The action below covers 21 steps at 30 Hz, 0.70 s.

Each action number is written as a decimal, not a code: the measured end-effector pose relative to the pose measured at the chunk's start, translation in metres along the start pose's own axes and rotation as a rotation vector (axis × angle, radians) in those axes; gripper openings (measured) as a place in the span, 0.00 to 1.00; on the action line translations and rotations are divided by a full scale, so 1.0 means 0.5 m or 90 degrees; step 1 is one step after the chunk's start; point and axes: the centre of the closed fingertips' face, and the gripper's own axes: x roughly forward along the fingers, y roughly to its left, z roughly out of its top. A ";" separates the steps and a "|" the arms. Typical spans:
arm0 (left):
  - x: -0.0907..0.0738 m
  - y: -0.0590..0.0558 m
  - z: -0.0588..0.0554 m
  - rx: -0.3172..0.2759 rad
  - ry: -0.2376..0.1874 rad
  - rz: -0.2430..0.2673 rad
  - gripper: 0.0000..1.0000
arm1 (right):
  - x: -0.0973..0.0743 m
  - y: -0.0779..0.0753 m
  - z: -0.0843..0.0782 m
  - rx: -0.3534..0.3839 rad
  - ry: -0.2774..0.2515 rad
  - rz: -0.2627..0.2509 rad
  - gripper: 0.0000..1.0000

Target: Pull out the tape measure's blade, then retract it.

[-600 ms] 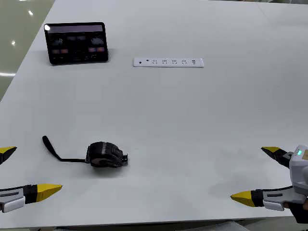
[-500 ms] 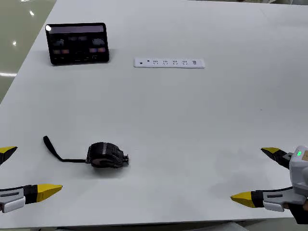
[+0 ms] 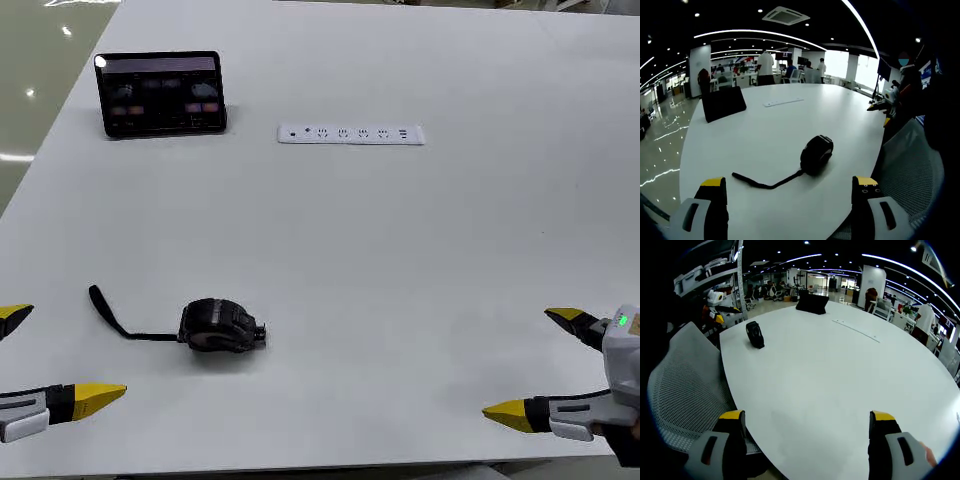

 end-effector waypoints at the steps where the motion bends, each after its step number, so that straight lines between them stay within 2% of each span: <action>1: 0.001 -0.002 0.002 0.004 0.000 -0.003 1.00 | 0.000 0.002 0.001 0.000 -0.001 0.000 0.99; 2: 0.003 -0.006 0.005 0.009 0.000 -0.010 1.00 | -0.001 0.003 0.005 -0.003 -0.006 -0.003 1.00; 3: 0.005 -0.009 0.010 0.011 -0.006 -0.017 1.00 | -0.001 0.001 0.010 -0.008 -0.013 -0.006 1.00; 4: 0.009 -0.018 0.022 0.020 -0.024 -0.034 1.00 | -0.001 0.002 0.011 -0.006 -0.012 -0.005 1.00; 6: 0.010 -0.022 0.029 0.028 -0.032 -0.042 1.00 | -0.001 0.000 0.018 -0.011 -0.019 -0.009 1.00; 8: 0.017 -0.026 0.025 0.021 -0.010 -0.059 1.00 | 0.003 0.004 0.041 -0.027 -0.051 0.002 1.00; 10: 0.024 -0.024 0.013 0.016 0.037 -0.065 1.00 | 0.007 0.001 0.055 -0.016 -0.056 0.001 1.00; 11: 0.028 -0.022 0.013 0.025 0.045 -0.063 1.00 | 0.012 -0.001 0.058 -0.009 -0.057 0.006 1.00; 13: 0.038 -0.027 0.025 0.037 0.048 -0.074 1.00 | 0.023 -0.001 0.072 0.000 -0.060 0.015 1.00; 16: 0.056 -0.036 0.050 0.089 0.033 -0.095 1.00 | 0.039 0.007 0.101 -0.015 -0.068 0.027 1.00; 17: 0.064 -0.042 0.053 0.100 0.041 -0.107 1.00 | 0.048 0.009 0.114 -0.030 -0.077 0.033 1.00; 19: 0.076 -0.053 0.056 0.117 0.051 -0.132 1.00 | 0.058 0.016 0.150 -0.074 -0.117 0.042 1.00; 21: 0.092 -0.061 0.057 0.152 0.065 -0.151 1.00 | 0.075 0.029 0.161 -0.078 -0.100 0.059 1.00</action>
